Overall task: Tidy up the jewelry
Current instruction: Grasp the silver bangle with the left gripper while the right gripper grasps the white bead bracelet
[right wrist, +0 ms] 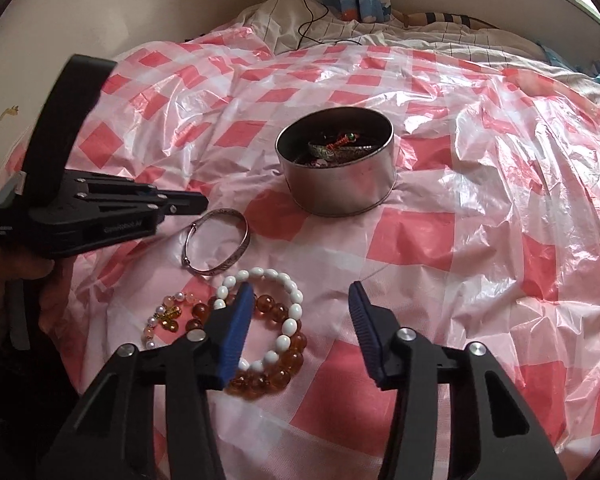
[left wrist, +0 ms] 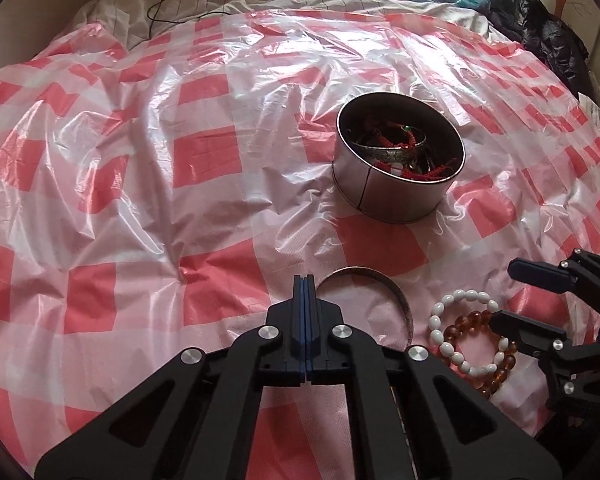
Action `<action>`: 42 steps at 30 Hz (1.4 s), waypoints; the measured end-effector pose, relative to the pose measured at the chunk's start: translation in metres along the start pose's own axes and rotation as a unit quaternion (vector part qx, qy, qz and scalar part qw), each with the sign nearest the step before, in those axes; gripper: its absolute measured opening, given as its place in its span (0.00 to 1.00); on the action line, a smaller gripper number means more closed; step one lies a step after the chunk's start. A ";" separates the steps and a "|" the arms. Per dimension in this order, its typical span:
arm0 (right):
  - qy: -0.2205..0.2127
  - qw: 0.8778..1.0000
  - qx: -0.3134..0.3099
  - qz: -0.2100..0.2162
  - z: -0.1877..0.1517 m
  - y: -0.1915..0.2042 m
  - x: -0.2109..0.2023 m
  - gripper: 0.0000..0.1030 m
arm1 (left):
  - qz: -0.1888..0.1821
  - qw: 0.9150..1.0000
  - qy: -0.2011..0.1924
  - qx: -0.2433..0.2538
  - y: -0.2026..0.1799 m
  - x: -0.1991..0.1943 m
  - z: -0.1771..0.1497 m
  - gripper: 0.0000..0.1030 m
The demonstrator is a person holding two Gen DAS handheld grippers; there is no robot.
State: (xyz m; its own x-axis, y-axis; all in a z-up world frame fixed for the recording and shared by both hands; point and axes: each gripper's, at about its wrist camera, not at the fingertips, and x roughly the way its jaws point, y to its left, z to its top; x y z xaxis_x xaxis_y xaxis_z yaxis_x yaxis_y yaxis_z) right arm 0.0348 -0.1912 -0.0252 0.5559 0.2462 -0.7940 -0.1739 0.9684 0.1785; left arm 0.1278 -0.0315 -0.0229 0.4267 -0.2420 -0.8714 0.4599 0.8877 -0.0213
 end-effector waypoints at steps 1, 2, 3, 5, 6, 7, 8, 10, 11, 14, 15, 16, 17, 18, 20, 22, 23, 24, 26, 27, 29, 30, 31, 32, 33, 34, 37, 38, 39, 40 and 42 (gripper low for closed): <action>0.005 1.000 -0.001 0.002 0.000 0.000 0.003 0.37 | -0.002 1.000 -0.003 -0.003 0.002 -0.001 0.001 0.00; 0.009 1.000 -0.003 0.003 0.000 0.001 0.006 0.31 | -0.002 1.000 -0.005 -0.005 0.003 -0.002 0.001 0.00; 0.012 1.000 -0.006 0.002 -0.001 0.002 0.008 0.28 | -0.002 1.000 -0.002 -0.005 0.004 -0.001 0.001 0.00; 0.018 1.000 -0.013 0.003 -0.002 0.005 0.012 0.24 | -0.010 1.000 0.014 0.003 0.002 0.005 0.000 0.00; 0.019 1.000 -0.015 0.004 -0.002 0.006 0.014 0.22 | -0.008 1.000 0.022 0.010 0.000 0.009 -0.001 0.00; 0.019 1.000 -0.017 0.004 -0.002 0.007 0.014 0.21 | -0.001 0.999 0.028 0.017 -0.003 0.014 -0.003 0.01; 0.019 1.000 -0.017 0.006 -0.002 0.007 0.015 0.18 | 0.006 0.999 0.035 0.024 -0.005 0.018 -0.005 0.01; 0.016 1.000 -0.011 0.014 -0.002 0.005 0.013 0.13 | 0.014 0.998 0.043 0.032 -0.007 0.022 -0.007 0.03; 0.012 1.000 -0.009 0.016 -0.002 0.005 0.012 0.08 | 0.013 0.999 0.043 0.028 -0.006 0.022 -0.007 0.03; 0.003 0.999 0.023 0.046 0.001 -0.005 0.008 0.08 | 0.002 0.999 0.038 0.032 -0.007 0.021 -0.008 0.01; -0.001 0.997 0.039 0.059 0.002 -0.010 0.006 0.08 | -0.002 0.999 0.035 0.034 -0.007 0.020 -0.007 0.00; -0.004 0.996 0.054 0.072 0.003 -0.014 0.005 0.08 | -0.009 0.999 0.030 0.032 -0.007 0.017 -0.007 0.00; -0.008 0.993 0.074 0.090 0.003 -0.021 0.003 0.08 | -0.016 0.999 0.023 0.027 -0.006 0.014 -0.006 0.00; -0.011 0.990 0.091 0.106 0.005 -0.026 0.003 0.08 | -0.031 0.999 0.014 0.016 -0.003 0.009 -0.004 0.00; -0.018 0.982 0.124 0.140 0.005 -0.036 0.000 0.08 | -0.062 0.998 -0.002 -0.016 0.006 0.000 0.000 0.00; -0.030 0.973 0.152 0.171 0.005 -0.045 -0.003 0.08 | -0.088 0.995 -0.012 -0.039 0.013 -0.005 0.003 0.00; -0.034 0.970 0.162 0.180 0.006 -0.047 -0.005 0.08 | -0.100 0.994 -0.014 -0.050 0.017 -0.006 0.004 0.00; -0.036 0.967 0.168 0.187 0.006 -0.049 -0.006 0.08 | -0.102 0.993 -0.014 -0.054 0.018 -0.006 0.005 0.00; -0.037 0.963 0.184 0.193 0.006 -0.055 -0.006 0.08 | -0.094 0.994 -0.003 -0.051 0.017 0.000 0.004 0.00; -0.037 0.963 0.187 0.192 0.005 -0.056 -0.007 0.08 | -0.093 0.994 0.005 -0.052 0.016 0.005 0.004 0.01; -0.036 0.961 0.194 0.191 0.004 -0.059 -0.007 0.08 | -0.096 0.994 0.026 -0.049 0.012 0.011 0.003 0.12; -0.037 0.961 0.197 0.192 0.004 -0.060 -0.007 0.08 | -0.088 0.995 0.029 -0.042 0.009 0.013 0.003 0.30; -0.037 0.961 0.198 0.192 0.004 -0.061 -0.008 0.08 | -0.072 0.997 0.024 -0.032 0.005 0.013 0.003 0.50; -0.037 0.961 0.198 0.191 0.003 -0.061 -0.008 0.08 | -0.062 0.998 0.017 -0.025 0.002 0.013 0.002 0.53; -0.036 0.960 0.199 0.191 0.003 -0.061 -0.007 0.08 | -0.064 0.998 0.019 -0.019 0.000 0.015 0.001 0.53; -0.036 0.960 0.200 0.192 0.003 -0.062 -0.007 0.08 | -0.070 0.997 0.026 -0.016 -0.003 0.018 -0.001 0.52; -0.036 0.959 0.206 0.193 0.002 -0.064 -0.007 0.08 | -0.045 0.998 0.037 0.017 -0.015 0.025 -0.006 0.04; -0.037 0.957 0.210 0.196 0.001 -0.066 -0.006 0.08 | -0.038 0.998 0.033 0.028 -0.018 0.023 -0.006 0.04; -0.037 0.955 0.215 0.200 0.001 -0.068 -0.006 0.08 | -0.037 0.998 0.029 0.031 -0.019 0.021 -0.006 0.04; -0.037 0.953 0.220 0.204 0.000 -0.070 -0.005 0.08 | -0.038 0.998 0.025 0.031 -0.019 0.019 -0.005 0.03; -0.039 0.946 0.236 0.220 -0.002 -0.075 -0.004 0.08 | -0.056 0.998 0.015 0.013 -0.013 0.013 -0.003 0.03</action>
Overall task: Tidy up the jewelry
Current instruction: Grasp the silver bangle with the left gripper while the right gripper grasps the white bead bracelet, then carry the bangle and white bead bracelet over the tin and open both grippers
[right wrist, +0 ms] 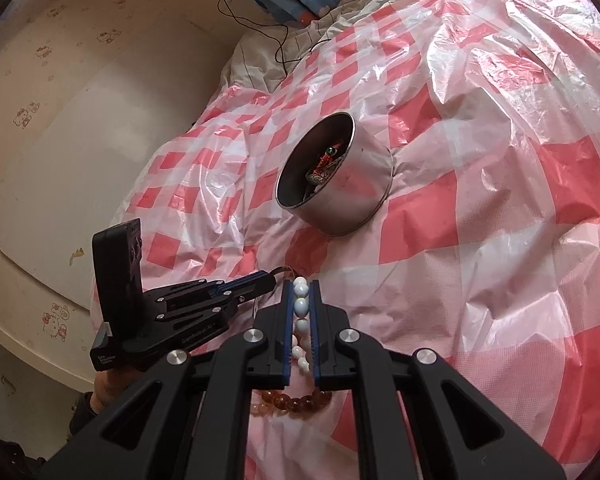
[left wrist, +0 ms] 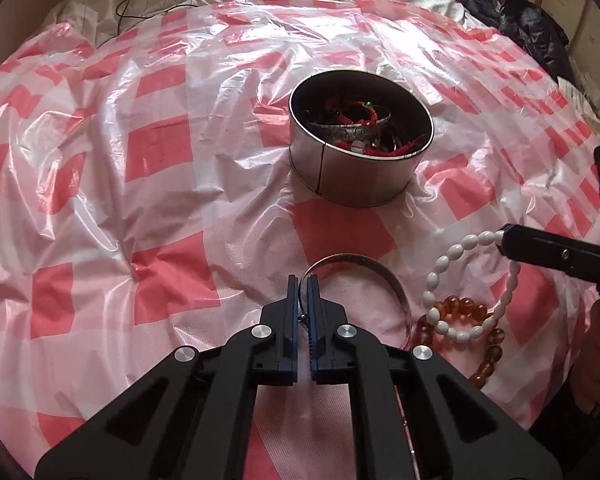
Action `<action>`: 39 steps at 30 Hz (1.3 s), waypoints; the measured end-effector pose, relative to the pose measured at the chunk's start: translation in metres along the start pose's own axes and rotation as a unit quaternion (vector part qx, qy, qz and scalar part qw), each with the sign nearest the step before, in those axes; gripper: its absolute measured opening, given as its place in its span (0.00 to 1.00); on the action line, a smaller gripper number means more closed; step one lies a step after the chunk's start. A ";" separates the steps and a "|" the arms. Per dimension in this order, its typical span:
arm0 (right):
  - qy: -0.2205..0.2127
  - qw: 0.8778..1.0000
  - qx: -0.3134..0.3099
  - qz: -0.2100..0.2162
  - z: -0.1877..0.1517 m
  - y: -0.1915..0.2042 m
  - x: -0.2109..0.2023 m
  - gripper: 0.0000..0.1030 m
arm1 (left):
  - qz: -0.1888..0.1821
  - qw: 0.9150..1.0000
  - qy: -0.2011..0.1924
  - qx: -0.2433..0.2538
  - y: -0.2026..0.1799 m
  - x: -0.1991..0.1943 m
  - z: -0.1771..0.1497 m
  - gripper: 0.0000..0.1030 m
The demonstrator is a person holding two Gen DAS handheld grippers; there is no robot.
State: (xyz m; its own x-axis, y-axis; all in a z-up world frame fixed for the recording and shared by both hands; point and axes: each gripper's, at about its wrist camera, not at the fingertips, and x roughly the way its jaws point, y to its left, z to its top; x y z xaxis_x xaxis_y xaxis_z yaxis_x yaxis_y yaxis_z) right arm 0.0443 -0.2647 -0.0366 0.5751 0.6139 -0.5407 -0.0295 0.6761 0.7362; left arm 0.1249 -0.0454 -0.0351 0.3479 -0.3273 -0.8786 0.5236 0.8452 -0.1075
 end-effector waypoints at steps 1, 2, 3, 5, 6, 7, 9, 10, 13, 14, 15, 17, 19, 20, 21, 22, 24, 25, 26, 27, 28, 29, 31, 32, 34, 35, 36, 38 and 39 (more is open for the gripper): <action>-0.002 1.000 0.011 0.012 0.000 -0.003 -0.001 0.08 | -0.018 1.000 -0.005 -0.014 0.004 -0.004 0.002 0.02; -0.003 1.000 0.018 0.021 0.001 -0.006 -0.003 0.08 | -0.038 0.999 -0.012 -0.029 0.009 -0.009 0.003 0.02; -0.006 0.999 0.026 0.031 0.001 -0.008 -0.004 0.08 | -0.053 0.998 -0.018 -0.039 0.012 -0.014 0.005 0.02; -0.011 0.998 0.039 0.047 0.002 -0.011 -0.007 0.08 | -0.077 0.995 -0.029 -0.055 0.017 -0.021 0.008 0.02; -0.012 0.998 0.044 0.053 0.002 -0.012 -0.007 0.08 | -0.087 0.994 -0.033 -0.060 0.018 -0.024 0.009 0.02; -0.014 0.997 0.046 0.057 0.003 -0.013 -0.008 0.08 | -0.093 0.993 -0.038 -0.063 0.018 -0.028 0.009 0.02; -0.017 0.996 0.051 0.066 0.004 -0.014 -0.010 0.08 | -0.099 0.992 -0.044 -0.064 0.015 -0.031 0.012 0.02; -0.019 0.996 0.053 0.072 0.004 -0.014 -0.011 0.08 | -0.101 0.992 -0.046 -0.065 0.014 -0.032 0.013 0.02; -0.028 0.994 0.058 0.085 0.005 -0.014 -0.015 0.08 | -0.104 0.991 -0.053 -0.065 0.012 -0.035 0.018 0.02; -0.031 0.994 0.059 0.090 0.006 -0.013 -0.016 0.08 | -0.105 0.991 -0.056 -0.066 0.011 -0.036 0.020 0.02; -0.033 0.993 0.060 0.093 0.007 -0.013 -0.018 0.08 | -0.107 0.990 -0.060 -0.068 0.011 -0.038 0.021 0.02; -0.040 0.992 0.061 0.100 0.008 -0.013 -0.024 0.08 | -0.108 0.989 -0.067 -0.069 0.009 -0.041 0.025 0.02; -0.050 0.991 0.062 0.111 0.011 -0.012 -0.030 0.08 | -0.111 0.989 -0.072 -0.071 0.008 -0.043 0.029 0.02; -0.055 0.990 0.060 0.115 0.012 -0.010 -0.033 0.08 | -0.112 0.988 -0.076 -0.072 0.007 -0.044 0.031 0.02; -0.061 0.989 0.058 0.119 0.015 -0.009 -0.036 0.08 | -0.112 0.988 -0.080 -0.073 0.006 -0.045 0.034 0.03; -0.066 0.988 0.058 0.124 0.016 -0.008 -0.038 0.08 | -0.111 0.987 -0.084 -0.075 0.006 -0.045 0.037 0.03; -0.076 0.986 0.058 0.136 0.023 -0.006 -0.043 0.08 | -0.115 0.986 -0.091 -0.083 0.005 -0.045 0.044 0.03; -0.080 0.985 0.059 0.139 0.027 -0.006 -0.044 0.08 | -0.117 0.985 -0.094 -0.086 0.004 -0.045 0.047 0.03; -0.083 0.985 0.059 0.142 0.032 -0.005 -0.045 0.08 | -0.116 0.984 -0.098 -0.090 0.004 -0.043 0.051 0.03; -0.085 0.984 0.059 0.145 0.037 -0.005 -0.046 0.08 | -0.115 0.984 -0.100 -0.094 0.004 -0.041 0.055 0.03; -0.088 0.983 0.059 0.147 0.041 -0.003 -0.046 0.08 | -0.117 0.983 -0.101 -0.100 0.004 -0.039 0.058 0.03; -0.091 0.983 0.057 0.148 0.047 -0.001 -0.046 0.08 | -0.120 0.982 -0.101 -0.106 0.004 -0.036 0.061 0.03; -0.093 0.983 0.053 0.148 0.055 0.000 -0.045 0.08 | -0.115 0.981 -0.104 -0.113 0.004 -0.029 0.067 0.03; -0.094 0.983 0.052 0.148 0.060 0.000 -0.045 0.08 | -0.112 0.981 -0.104 -0.116 0.004 -0.025 0.069 0.03; -0.093 0.983 0.053 0.149 0.070 0.000 -0.042 0.08 | -0.112 0.980 -0.105 -0.123 0.005 -0.018 0.074 0.03; -0.092 0.983 0.054 0.150 0.075 -0.001 -0.040 0.08 | -0.111 0.980 -0.107 -0.124 0.004 -0.015 0.077 0.03; -0.090 0.983 0.054 0.150 0.080 -0.001 -0.037 0.08 | -0.106 0.981 -0.109 -0.124 0.003 -0.012 0.079 0.03; -0.086 0.984 0.050 0.147 0.088 0.000 -0.032 0.08 | -0.090 0.982 -0.108 -0.126 0.003 -0.003 0.083 0.03; -0.083 0.985 0.048 0.146 0.093 0.002 -0.029 0.08 | -0.083 0.983 -0.104 -0.126 0.003 0.002 0.085 0.03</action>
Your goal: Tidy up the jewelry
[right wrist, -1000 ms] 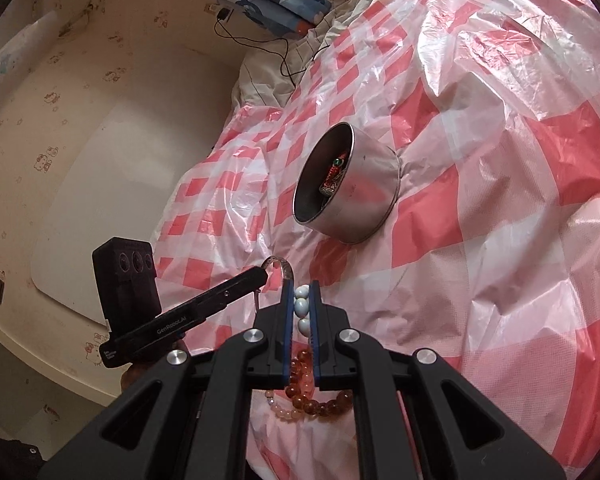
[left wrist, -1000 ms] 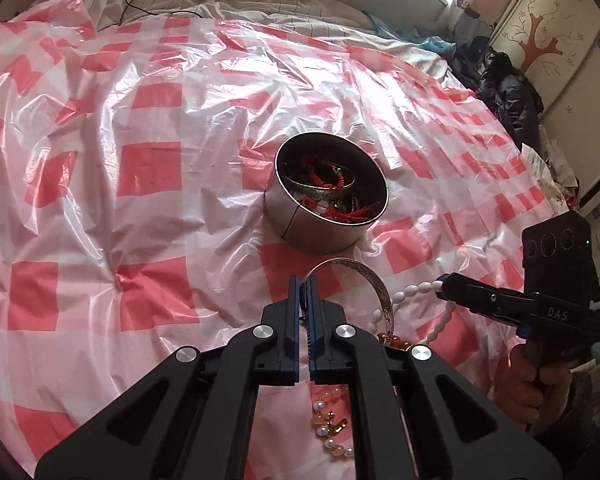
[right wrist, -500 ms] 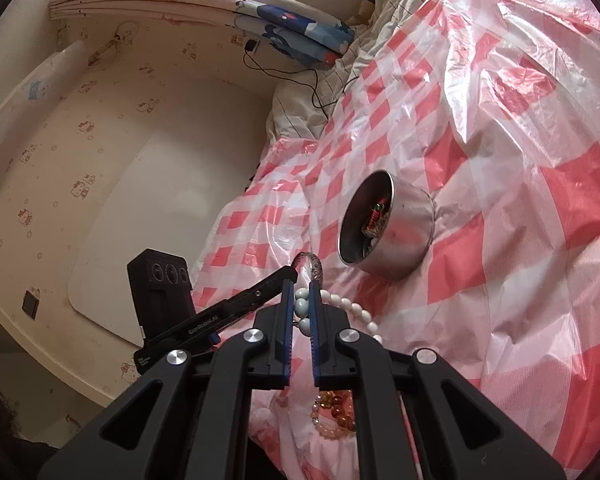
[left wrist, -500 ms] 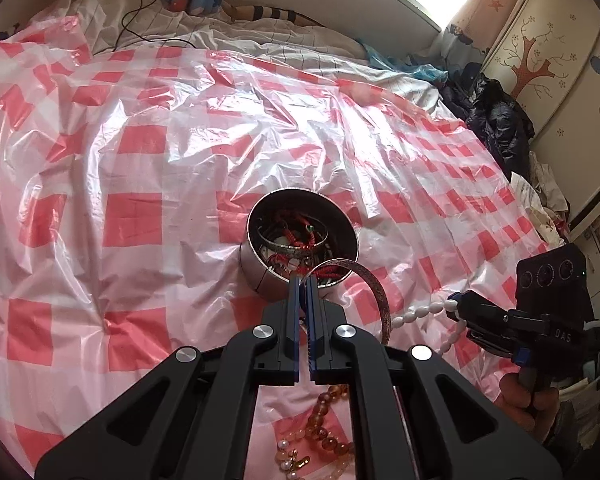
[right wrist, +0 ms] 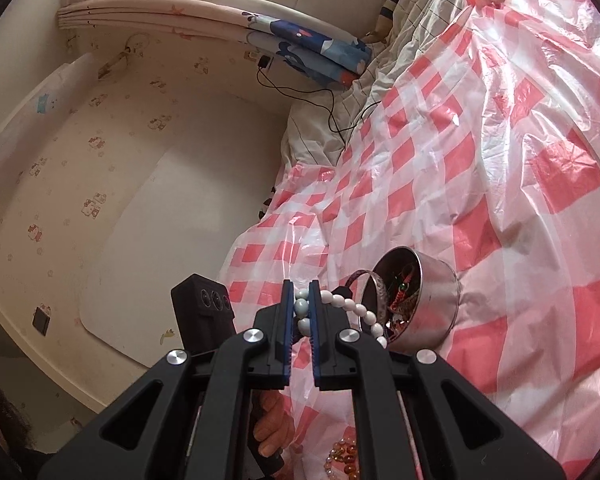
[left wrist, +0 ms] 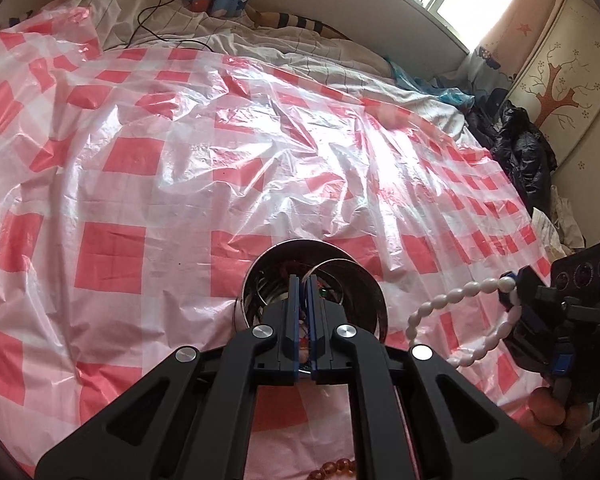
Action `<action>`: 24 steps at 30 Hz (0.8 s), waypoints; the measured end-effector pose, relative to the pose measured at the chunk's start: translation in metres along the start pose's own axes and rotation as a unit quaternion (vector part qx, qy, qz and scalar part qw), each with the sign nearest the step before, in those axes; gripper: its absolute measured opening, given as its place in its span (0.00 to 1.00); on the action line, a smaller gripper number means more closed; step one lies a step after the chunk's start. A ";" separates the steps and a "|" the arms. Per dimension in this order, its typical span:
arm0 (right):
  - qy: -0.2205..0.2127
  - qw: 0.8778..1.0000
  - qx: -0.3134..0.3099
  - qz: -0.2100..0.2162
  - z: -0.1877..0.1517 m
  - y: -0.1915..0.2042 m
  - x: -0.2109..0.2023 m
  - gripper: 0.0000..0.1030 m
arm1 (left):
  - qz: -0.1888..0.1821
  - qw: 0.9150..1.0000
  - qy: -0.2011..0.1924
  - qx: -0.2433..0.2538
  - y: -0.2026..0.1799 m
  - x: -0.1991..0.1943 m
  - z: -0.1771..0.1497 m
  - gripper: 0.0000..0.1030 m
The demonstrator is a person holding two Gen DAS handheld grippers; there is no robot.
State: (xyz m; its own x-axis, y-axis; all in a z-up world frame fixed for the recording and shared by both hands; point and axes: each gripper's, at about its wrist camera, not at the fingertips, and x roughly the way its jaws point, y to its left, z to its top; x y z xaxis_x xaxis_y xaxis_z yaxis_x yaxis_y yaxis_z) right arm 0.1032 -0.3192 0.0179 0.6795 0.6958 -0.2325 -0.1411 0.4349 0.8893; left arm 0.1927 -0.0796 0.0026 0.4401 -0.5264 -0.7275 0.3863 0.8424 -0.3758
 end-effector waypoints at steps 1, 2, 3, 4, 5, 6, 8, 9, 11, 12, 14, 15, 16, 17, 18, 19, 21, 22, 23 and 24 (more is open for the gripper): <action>0.003 1.000 -0.001 -0.001 0.003 0.000 0.003 0.08 | 0.007 1.000 0.005 0.002 0.000 0.005 0.000 0.04; 0.006 1.000 -0.003 -0.002 0.007 0.000 0.008 0.08 | 0.015 1.000 0.009 0.001 0.001 0.009 -0.001 0.04; 0.008 1.000 -0.003 -0.003 0.009 0.000 0.013 0.08 | 0.022 1.000 0.009 -0.002 0.003 0.010 -0.001 0.04; 0.011 1.000 -0.004 -0.004 0.012 0.000 0.019 0.08 | 0.026 1.000 0.005 -0.007 0.005 0.009 -0.001 0.04; 0.014 1.000 -0.004 -0.004 0.013 0.000 0.023 0.08 | 0.029 0.999 -0.002 -0.014 0.008 0.004 0.000 0.05; 0.019 1.000 -0.003 -0.003 0.014 -0.001 0.029 0.08 | 0.031 0.999 -0.012 -0.023 0.012 -0.002 0.002 0.06; 0.027 1.000 0.001 0.003 0.014 -0.001 0.038 0.08 | 0.038 0.997 -0.043 -0.049 0.022 -0.017 0.006 0.15; 0.031 0.999 0.005 0.008 0.013 -0.003 0.043 0.08 | 0.042 0.995 -0.059 -0.064 0.028 -0.025 0.008 0.26; 0.034 0.999 -0.002 -0.028 0.013 -0.006 0.052 0.08 | 0.050 0.991 -0.085 -0.090 0.039 -0.038 0.009 0.39; 0.034 0.997 -0.013 -0.061 0.013 -0.009 0.056 0.08 | 0.052 0.990 -0.090 -0.095 0.042 -0.041 0.009 0.40; 0.034 0.986 -0.045 -0.155 0.013 -0.014 0.062 0.20 | 0.057 0.991 -0.085 -0.085 0.041 -0.043 0.009 0.40; 0.025 0.982 -0.053 -0.181 0.012 -0.015 0.060 0.34 | 0.058 0.992 -0.081 -0.078 0.039 -0.043 0.009 0.40; 0.018 0.980 -0.058 -0.187 0.012 -0.015 0.057 0.36 | 0.060 0.993 -0.077 -0.068 0.036 -0.042 0.008 0.41; 0.013 0.979 -0.066 -0.191 0.011 -0.011 0.052 0.37 | 0.063 0.994 -0.074 -0.059 0.033 -0.042 0.006 0.42; 0.008 0.978 -0.077 -0.196 0.009 -0.006 0.047 0.41 | 0.066 0.994 -0.070 -0.046 0.029 -0.042 0.005 0.44; 0.004 0.976 -0.084 -0.200 0.008 -0.003 0.043 0.44 | 0.072 0.994 -0.069 -0.034 0.025 -0.043 0.003 0.47; -0.003 0.974 -0.096 -0.207 0.000 0.006 0.029 0.56 | 0.095 0.993 -0.073 -0.005 0.017 -0.047 -0.002 0.52; -0.004 0.972 -0.100 -0.211 -0.005 0.008 0.023 0.58 | 0.109 0.991 -0.076 0.009 0.014 -0.049 -0.006 0.56; -0.005 0.970 -0.106 -0.219 -0.016 0.010 0.014 0.62 | 0.123 0.989 -0.078 0.020 0.011 -0.052 -0.009 0.57; -0.005 0.968 -0.108 -0.226 -0.025 0.011 0.005 0.68 | 0.134 0.987 -0.080 0.029 0.009 -0.054 -0.013 0.61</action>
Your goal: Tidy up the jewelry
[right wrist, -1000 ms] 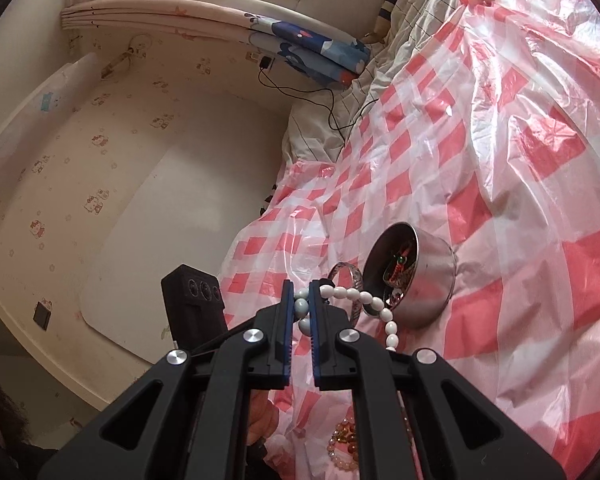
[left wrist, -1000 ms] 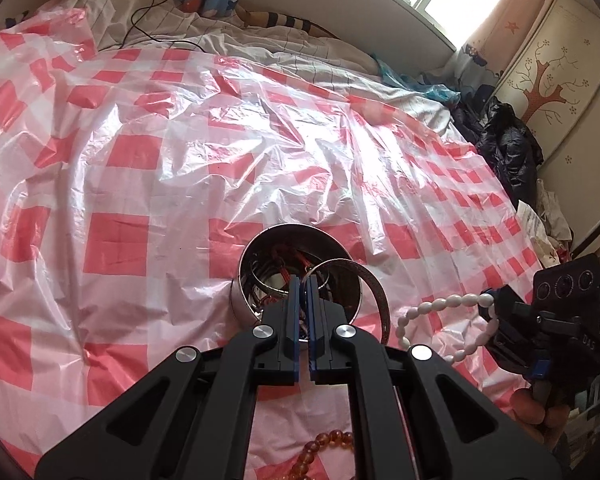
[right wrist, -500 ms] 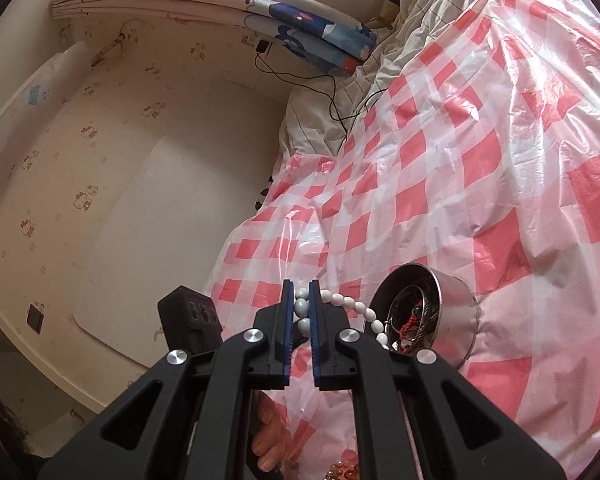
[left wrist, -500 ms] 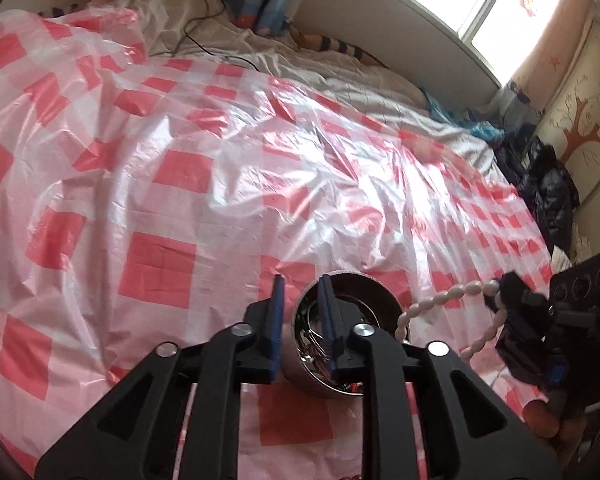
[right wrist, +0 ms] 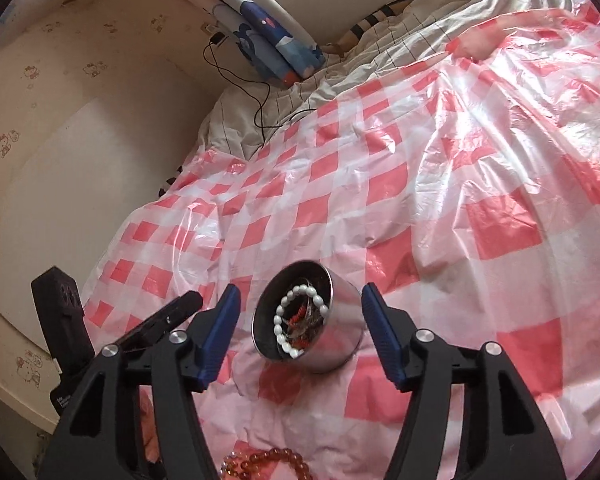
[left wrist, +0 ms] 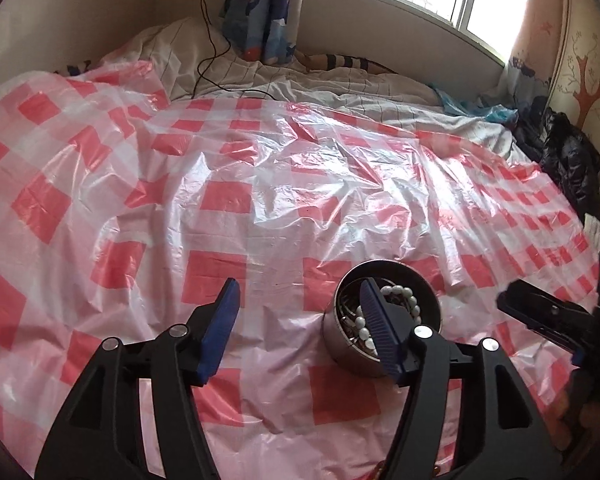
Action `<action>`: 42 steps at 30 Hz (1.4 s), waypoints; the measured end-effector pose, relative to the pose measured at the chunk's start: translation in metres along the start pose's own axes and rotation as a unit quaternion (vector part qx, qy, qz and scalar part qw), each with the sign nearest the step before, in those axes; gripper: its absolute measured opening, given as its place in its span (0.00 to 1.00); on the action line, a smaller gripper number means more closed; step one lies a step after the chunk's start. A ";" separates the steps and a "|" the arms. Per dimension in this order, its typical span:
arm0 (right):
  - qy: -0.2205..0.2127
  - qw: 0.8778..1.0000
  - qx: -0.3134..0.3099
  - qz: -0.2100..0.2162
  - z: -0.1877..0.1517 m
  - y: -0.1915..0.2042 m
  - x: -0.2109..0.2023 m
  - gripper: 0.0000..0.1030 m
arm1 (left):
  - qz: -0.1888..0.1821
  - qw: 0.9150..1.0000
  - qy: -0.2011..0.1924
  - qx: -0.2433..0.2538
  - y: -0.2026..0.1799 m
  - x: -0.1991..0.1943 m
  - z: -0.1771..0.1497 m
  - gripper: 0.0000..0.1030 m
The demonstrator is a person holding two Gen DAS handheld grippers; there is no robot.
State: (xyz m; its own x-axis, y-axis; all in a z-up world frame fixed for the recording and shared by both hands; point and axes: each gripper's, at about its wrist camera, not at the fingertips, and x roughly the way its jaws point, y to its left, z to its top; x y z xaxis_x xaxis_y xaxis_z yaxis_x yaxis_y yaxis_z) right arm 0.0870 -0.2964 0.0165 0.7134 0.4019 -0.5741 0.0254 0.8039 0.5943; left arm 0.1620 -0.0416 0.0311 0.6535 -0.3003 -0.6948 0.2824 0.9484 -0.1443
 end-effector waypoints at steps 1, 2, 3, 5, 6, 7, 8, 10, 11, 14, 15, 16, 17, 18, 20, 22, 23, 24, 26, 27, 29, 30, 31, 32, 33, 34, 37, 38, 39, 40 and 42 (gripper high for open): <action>0.001 1.000 -0.002 -0.009 -0.012 -0.002 -0.008 0.71 | 0.008 1.000 -0.003 0.010 -0.001 -0.003 -0.003 0.64; 0.005 1.000 0.001 -0.018 -0.023 -0.006 -0.013 0.73 | 0.014 1.000 -0.005 0.020 -0.003 -0.007 -0.006 0.66; 0.013 1.000 0.012 -0.024 -0.034 -0.010 -0.016 0.74 | 0.021 0.999 -0.008 0.030 -0.004 -0.010 -0.009 0.69; 0.029 0.998 0.064 -0.008 -0.050 -0.026 -0.016 0.74 | 0.030 0.999 -0.012 0.042 -0.005 -0.015 -0.014 0.75; 0.034 0.995 0.092 0.009 -0.054 -0.034 -0.013 0.74 | 0.033 0.998 -0.013 0.045 -0.006 -0.017 -0.017 0.77; 0.038 0.993 0.107 0.017 -0.055 -0.037 -0.011 0.74 | 0.035 0.998 -0.012 0.048 -0.006 -0.019 -0.019 0.78; 0.040 0.993 0.110 0.017 -0.055 -0.037 -0.008 0.74 | 0.036 0.998 -0.012 0.052 -0.007 -0.020 -0.022 0.79; 0.038 0.995 0.091 0.011 -0.055 -0.030 -0.008 0.74 | 0.043 0.997 -0.014 0.063 -0.008 -0.024 -0.027 0.81; 0.039 0.996 0.082 0.010 -0.056 -0.027 -0.007 0.75 | 0.049 0.996 -0.016 0.070 -0.009 -0.026 -0.030 0.82; 0.052 0.997 0.063 0.002 -0.060 -0.018 0.001 0.77 | 0.060 0.994 -0.017 0.092 -0.012 -0.026 -0.036 0.83; 0.056 0.997 0.057 -0.001 -0.062 -0.016 0.004 0.77 | 0.064 0.993 -0.018 0.097 -0.014 -0.026 -0.037 0.84; 0.059 0.997 0.052 -0.005 -0.063 -0.013 0.006 0.77 | 0.067 0.992 -0.018 0.102 -0.015 -0.025 -0.038 0.84; 0.062 0.997 0.042 -0.010 -0.065 -0.010 0.008 0.77 | 0.068 0.992 -0.018 0.105 -0.016 -0.025 -0.039 0.84; 0.063 0.997 0.034 -0.015 -0.066 -0.008 0.009 0.77 | 0.067 0.992 -0.018 0.106 -0.016 -0.025 -0.039 0.84; 0.066 0.997 0.015 -0.022 -0.068 -0.002 0.011 0.80 | 0.065 0.992 -0.018 0.108 -0.018 -0.025 -0.039 0.84; 0.069 0.997 0.001 -0.028 -0.069 0.002 0.013 0.80 | 0.064 0.991 -0.019 0.112 -0.021 -0.025 -0.039 0.84; 0.071 0.997 -0.009 -0.032 -0.070 0.005 0.014 0.80 | 0.064 0.991 -0.020 0.115 -0.022 -0.025 -0.039 0.84; 0.073 0.996 -0.020 -0.037 -0.071 0.008 0.015 0.80 | 0.064 0.991 -0.020 0.118 -0.024 -0.024 -0.039 0.85; 0.081 0.994 -0.052 -0.056 -0.073 0.017 0.016 0.80 | 0.064 0.990 -0.016 0.125 -0.025 -0.023 -0.039 0.85; 0.083 0.992 -0.066 -0.064 -0.074 0.021 0.018 0.80 | 0.065 0.990 -0.014 0.126 -0.024 -0.022 -0.040 0.85; 0.087 0.987 -0.101 -0.085 -0.077 0.030 0.019 0.80 | 0.067 0.990 -0.013 0.124 -0.022 -0.022 -0.040 0.85; 0.089 0.985 -0.116 -0.095 -0.079 0.033 0.020 0.81 | 0.068 0.990 -0.013 0.122 -0.020 -0.022 -0.040 0.85; 0.092 0.982 -0.131 -0.104 -0.081 0.037 0.021 0.81 | 0.069 0.990 -0.012 0.121 -0.018 -0.022 -0.040 0.85; 0.097 0.977 -0.150 -0.115 -0.084 0.041 0.023 0.82 | 0.071 0.990 -0.011 0.120 -0.016 -0.022 -0.040 0.86; 0.104 0.972 -0.168 -0.126 -0.087 0.044 0.025 0.83 | 0.073 0.990 -0.009 0.121 -0.015 -0.021 -0.041 0.86; 0.110 0.967 -0.184 -0.134 -0.090 0.045 0.027 0.83 | 0.074 0.990 -0.008 0.121 -0.013 -0.021 -0.041 0.86; 0.129 0.948 -0.241 -0.164 -0.102 0.054 0.035 0.83 | 0.078 0.989 -0.002 0.122 -0.008 -0.019 -0.042 0.87; 0.132 0.942 -0.255 -0.171 -0.105 0.056 0.037 0.83 | 0.079 0.989 0.000 0.123 -0.007 -0.019 -0.042 0.87; 0.134 0.936 -0.270 -0.180 -0.108 0.058 0.039 0.83 | 0.079 0.989 0.002 0.124 -0.006 -0.019 -0.043 0.87; 0.134 0.931 -0.281 -0.190 -0.110 0.058 0.040 0.83 | 0.078 0.989 0.004 0.126 -0.005 -0.019 -0.044 0.87; 0.123 0.915 -0.304 -0.233 -0.112 0.056 0.043 0.83 | 0.073 0.989 0.009 0.132 -0.005 -0.021 -0.045 0.87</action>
State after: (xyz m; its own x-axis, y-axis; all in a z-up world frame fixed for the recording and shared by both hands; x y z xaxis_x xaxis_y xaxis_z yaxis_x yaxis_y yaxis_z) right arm 0.0407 -0.1846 -0.0378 0.5431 -0.0211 -0.8394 -0.1609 0.9786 -0.1287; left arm 0.1154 -0.0357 0.0145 0.6888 -0.1579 -0.7076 0.3606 0.9213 0.1454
